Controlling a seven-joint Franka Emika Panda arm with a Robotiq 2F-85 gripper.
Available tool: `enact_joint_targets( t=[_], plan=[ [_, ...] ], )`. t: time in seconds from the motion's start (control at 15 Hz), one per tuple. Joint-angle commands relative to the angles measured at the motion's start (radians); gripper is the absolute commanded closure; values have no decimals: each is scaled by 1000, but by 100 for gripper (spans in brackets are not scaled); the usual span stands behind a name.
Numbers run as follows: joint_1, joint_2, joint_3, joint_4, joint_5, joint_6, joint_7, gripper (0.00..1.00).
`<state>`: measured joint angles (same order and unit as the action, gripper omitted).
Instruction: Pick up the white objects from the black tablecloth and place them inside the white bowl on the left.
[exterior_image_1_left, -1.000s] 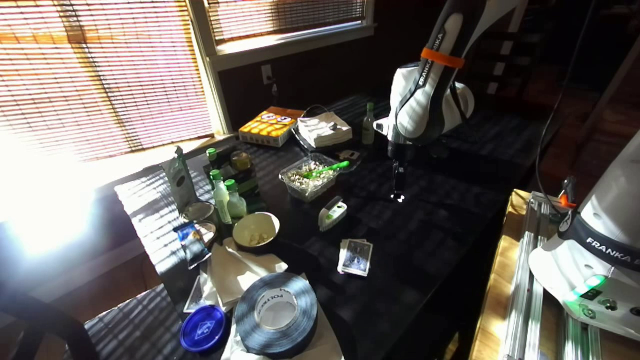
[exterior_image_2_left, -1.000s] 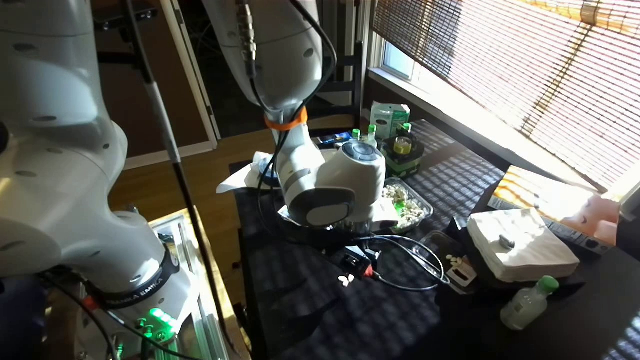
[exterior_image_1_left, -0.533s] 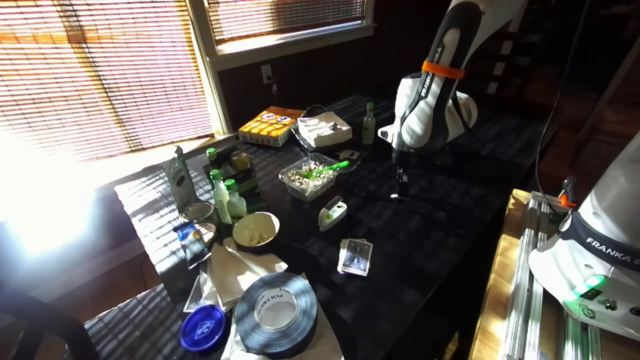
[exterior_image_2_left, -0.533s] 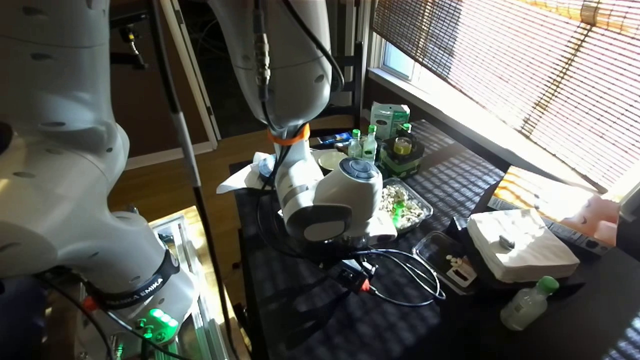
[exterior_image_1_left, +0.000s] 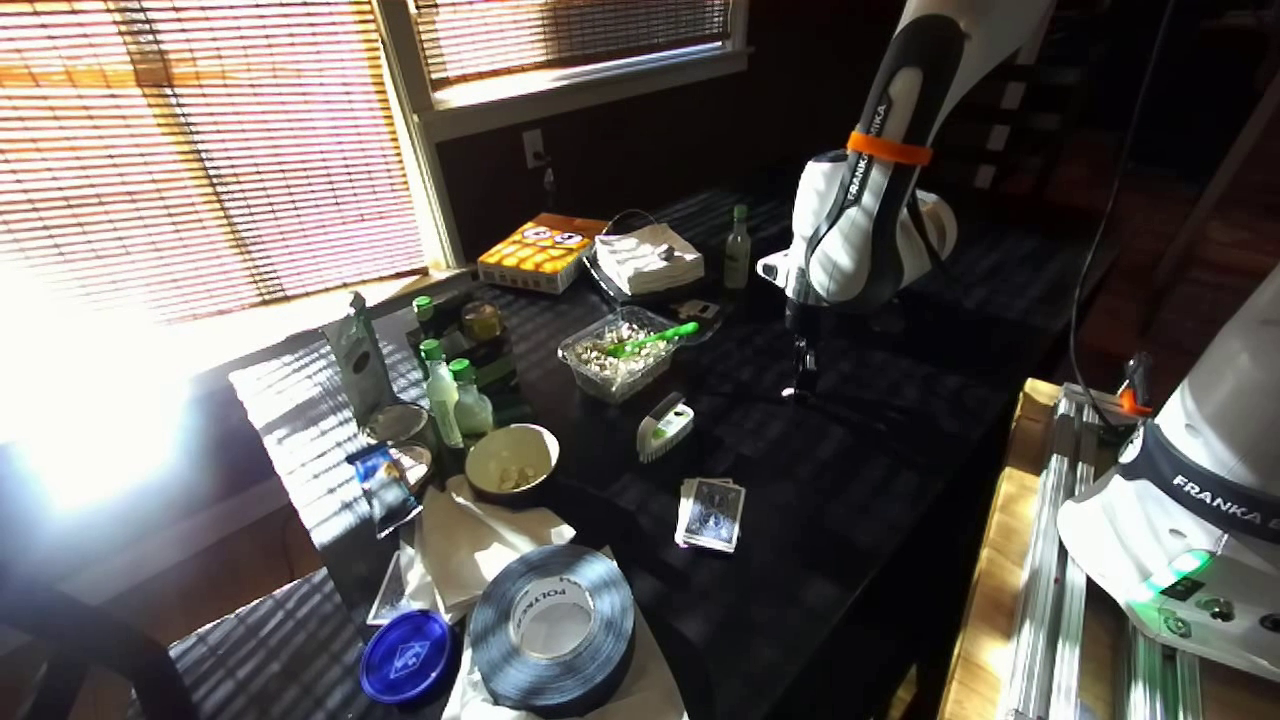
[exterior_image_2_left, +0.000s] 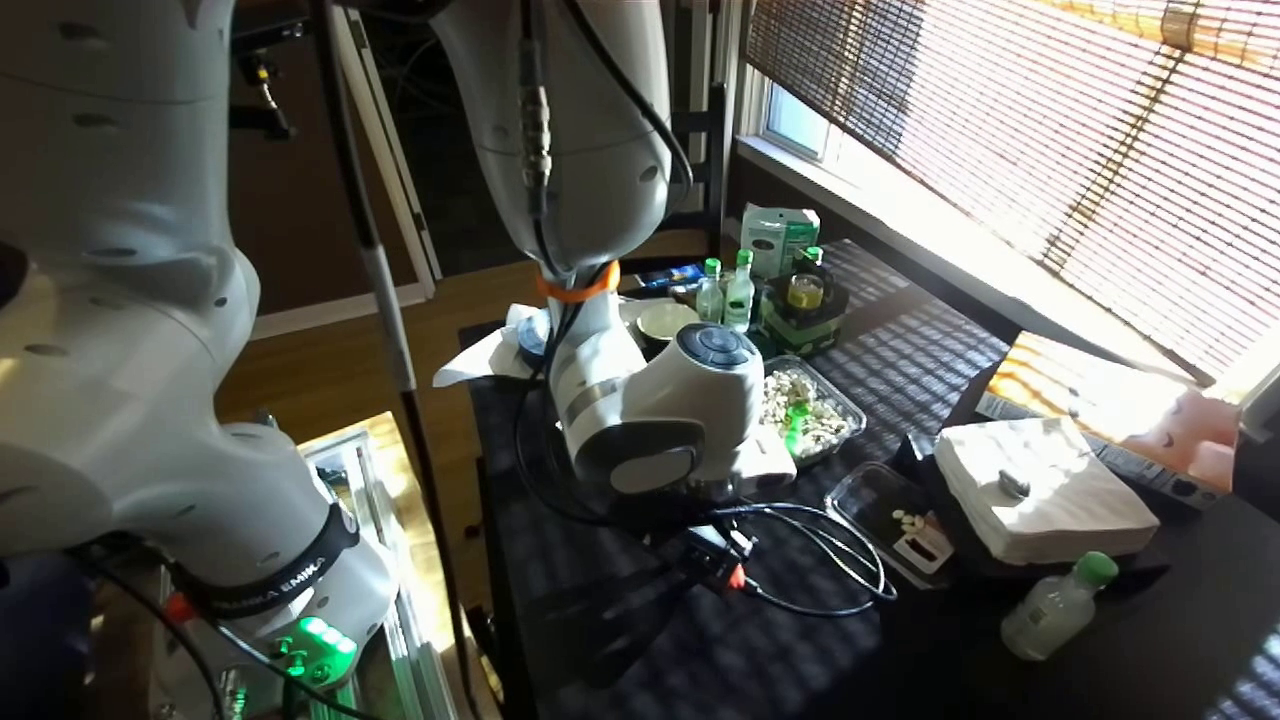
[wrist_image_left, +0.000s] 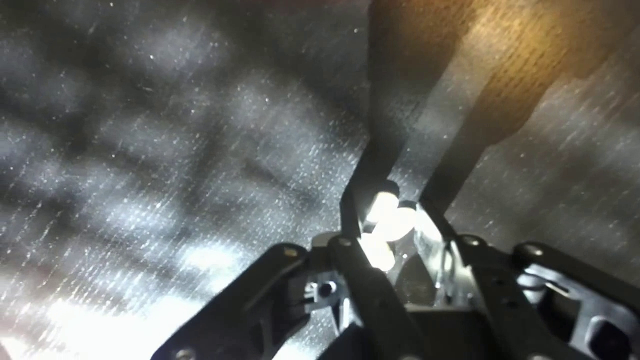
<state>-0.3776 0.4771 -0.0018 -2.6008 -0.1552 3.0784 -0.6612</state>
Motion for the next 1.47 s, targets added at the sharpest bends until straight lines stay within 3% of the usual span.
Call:
enact_joint_targets(
  t=[0.0,0.53,0.73,0.93,1.13,1.2,1.27,1.4],
  plan=[
    [4,18,-17,9,-41,28,27,97],
    [51,-40,-69,-21,-67,34,71,99],
    [36,-127,-39,-74,-72,51,75,99],
    [-47,-226,106,-132,-62,83,53,99],
    [-154,-255,351,-138,-21,53,-1,99],
    [-82,-208,232,-105,-41,68,38,97],
    [-109,-221,297,-112,-37,66,38,97],
    [-124,-232,339,-120,-35,63,37,97]
  ],
)
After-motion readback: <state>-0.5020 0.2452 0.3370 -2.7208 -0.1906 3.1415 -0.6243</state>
